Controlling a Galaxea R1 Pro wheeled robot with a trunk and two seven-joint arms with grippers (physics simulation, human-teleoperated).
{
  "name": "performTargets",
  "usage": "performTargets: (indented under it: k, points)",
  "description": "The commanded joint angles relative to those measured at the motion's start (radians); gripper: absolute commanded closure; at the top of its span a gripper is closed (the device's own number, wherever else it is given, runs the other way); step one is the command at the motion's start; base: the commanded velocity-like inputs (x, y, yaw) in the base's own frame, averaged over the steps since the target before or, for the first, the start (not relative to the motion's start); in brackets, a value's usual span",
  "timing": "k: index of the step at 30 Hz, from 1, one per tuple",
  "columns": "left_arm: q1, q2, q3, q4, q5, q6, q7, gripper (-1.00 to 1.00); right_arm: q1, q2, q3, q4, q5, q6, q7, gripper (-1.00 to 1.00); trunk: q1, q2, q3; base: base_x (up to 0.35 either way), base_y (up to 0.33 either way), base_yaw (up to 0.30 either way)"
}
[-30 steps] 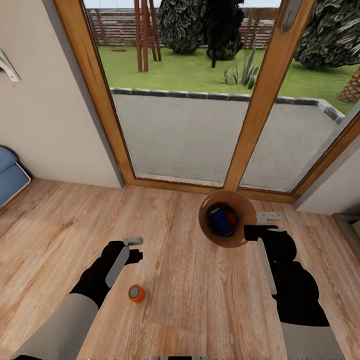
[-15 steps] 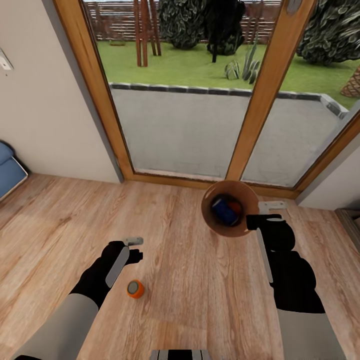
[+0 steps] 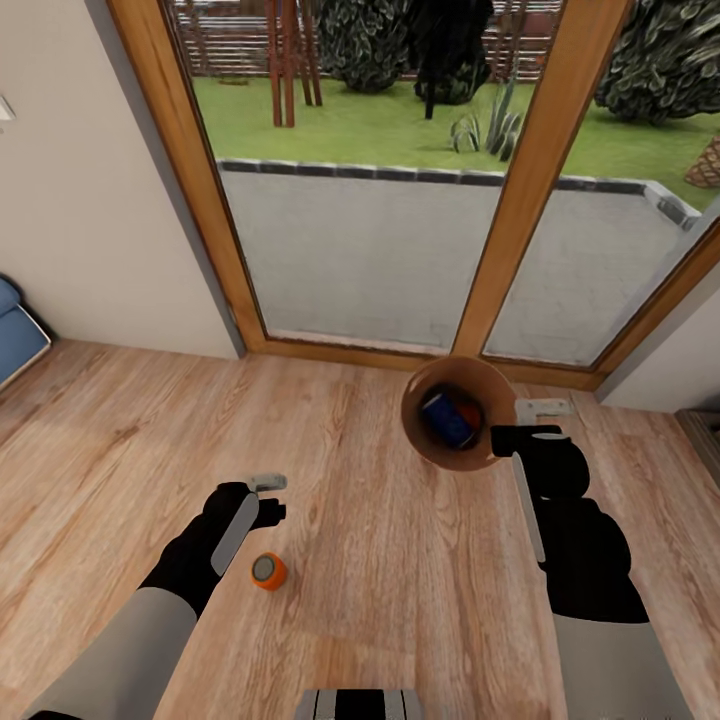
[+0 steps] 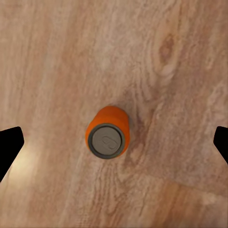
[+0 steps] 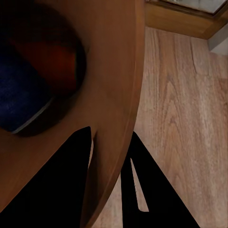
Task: Put the three can of soda from the living room inside the tash can in the kitchen.
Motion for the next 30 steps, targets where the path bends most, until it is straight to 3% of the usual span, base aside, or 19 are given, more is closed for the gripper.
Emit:
performTargets:
  k: [1,30]
  points:
    - [0.000,0.000,0.000,0.000,0.000,0.000,0.000,-1.00,-0.013,-0.001,0.010,-0.001,0.005,0.000,0.003,1.00,0.004,-0.007,-0.003,0.000,0.000,0.000]
    - [0.000,0.000,0.000,0.001,0.000,-0.002,-0.002,-1.00,-0.019,0.001,0.035,-0.001,0.005,0.000,0.004,1.00,0.011,-0.021,-0.033,0.000,0.000,0.000]
